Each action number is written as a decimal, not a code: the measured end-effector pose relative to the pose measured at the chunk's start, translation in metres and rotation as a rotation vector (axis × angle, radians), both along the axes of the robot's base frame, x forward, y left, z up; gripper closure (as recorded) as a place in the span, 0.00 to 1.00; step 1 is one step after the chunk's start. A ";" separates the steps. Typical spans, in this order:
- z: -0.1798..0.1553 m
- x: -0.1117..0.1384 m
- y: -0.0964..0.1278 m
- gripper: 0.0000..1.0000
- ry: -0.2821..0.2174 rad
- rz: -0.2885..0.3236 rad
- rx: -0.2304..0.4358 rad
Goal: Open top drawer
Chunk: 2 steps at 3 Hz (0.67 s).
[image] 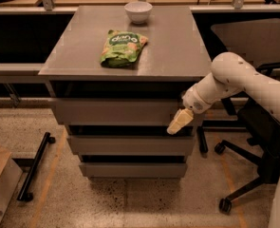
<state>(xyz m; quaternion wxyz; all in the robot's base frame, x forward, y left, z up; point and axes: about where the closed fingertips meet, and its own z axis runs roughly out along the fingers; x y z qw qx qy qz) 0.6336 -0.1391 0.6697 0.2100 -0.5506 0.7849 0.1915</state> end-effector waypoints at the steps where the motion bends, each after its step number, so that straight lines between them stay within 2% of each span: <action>1: 0.006 0.000 0.000 0.40 0.001 0.000 0.000; 2: 0.013 0.000 0.000 0.64 0.001 0.000 0.000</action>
Offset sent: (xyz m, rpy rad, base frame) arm -0.1523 0.0121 0.0587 -0.0979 0.1229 0.0263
